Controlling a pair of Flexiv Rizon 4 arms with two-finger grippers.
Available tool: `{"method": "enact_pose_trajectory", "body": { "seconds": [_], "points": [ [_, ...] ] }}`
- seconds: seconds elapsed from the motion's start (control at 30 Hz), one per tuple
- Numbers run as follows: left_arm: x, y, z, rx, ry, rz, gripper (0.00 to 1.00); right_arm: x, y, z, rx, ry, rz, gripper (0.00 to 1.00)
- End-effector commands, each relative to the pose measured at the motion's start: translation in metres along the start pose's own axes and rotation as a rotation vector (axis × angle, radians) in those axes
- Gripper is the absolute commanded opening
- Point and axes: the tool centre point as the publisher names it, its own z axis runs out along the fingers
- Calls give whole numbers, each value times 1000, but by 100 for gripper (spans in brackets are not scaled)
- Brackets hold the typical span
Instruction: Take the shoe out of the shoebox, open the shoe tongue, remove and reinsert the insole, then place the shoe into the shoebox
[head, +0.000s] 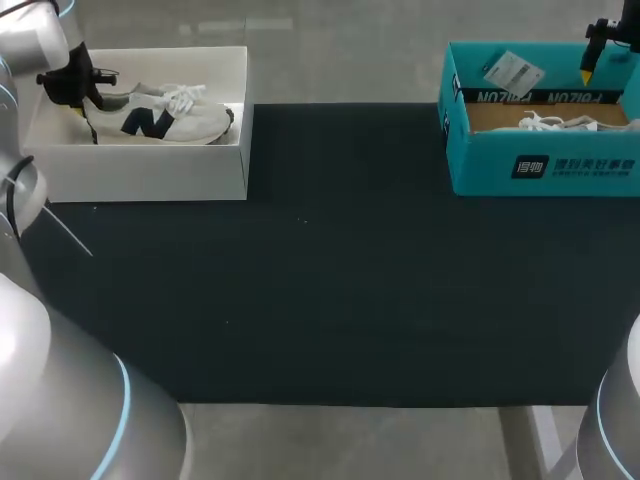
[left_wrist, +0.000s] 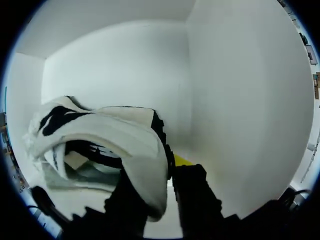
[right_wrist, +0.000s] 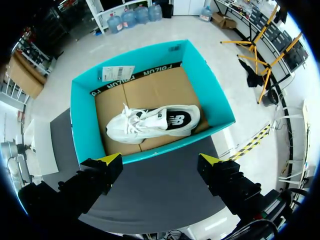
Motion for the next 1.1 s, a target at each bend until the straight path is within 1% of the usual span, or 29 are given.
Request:
{"method": "enact_pose_trajectory", "body": {
  "seconds": [0.03,0.1,0.17,0.43,0.57,0.8,1.0,1.1],
  "points": [
    [6,11,1,438,-12,0,11,0,-1,0,-2,1,1,100],
    [7,11,-1,436,-16,-3,3,0,-1,0,-2,1,1,100],
    [8,12,-5,430,-15,-4,0,0,-1,0,-2,1,1,100],
    [9,18,-36,412,-19,-45,0,0,-1,0,-2,1,1,100],
    [4,19,-60,379,-13,-56,0,0,-1,0,-2,1,1,100],
    [-10,17,-107,344,-26,-35,0,0,-1,0,-2,1,1,100],
    [-21,13,-144,299,-38,0,0,0,-1,0,-2,1,1,100],
    [-25,11,-163,263,-28,26,0,0,-1,0,-2,1,1,100]
  ]
}}
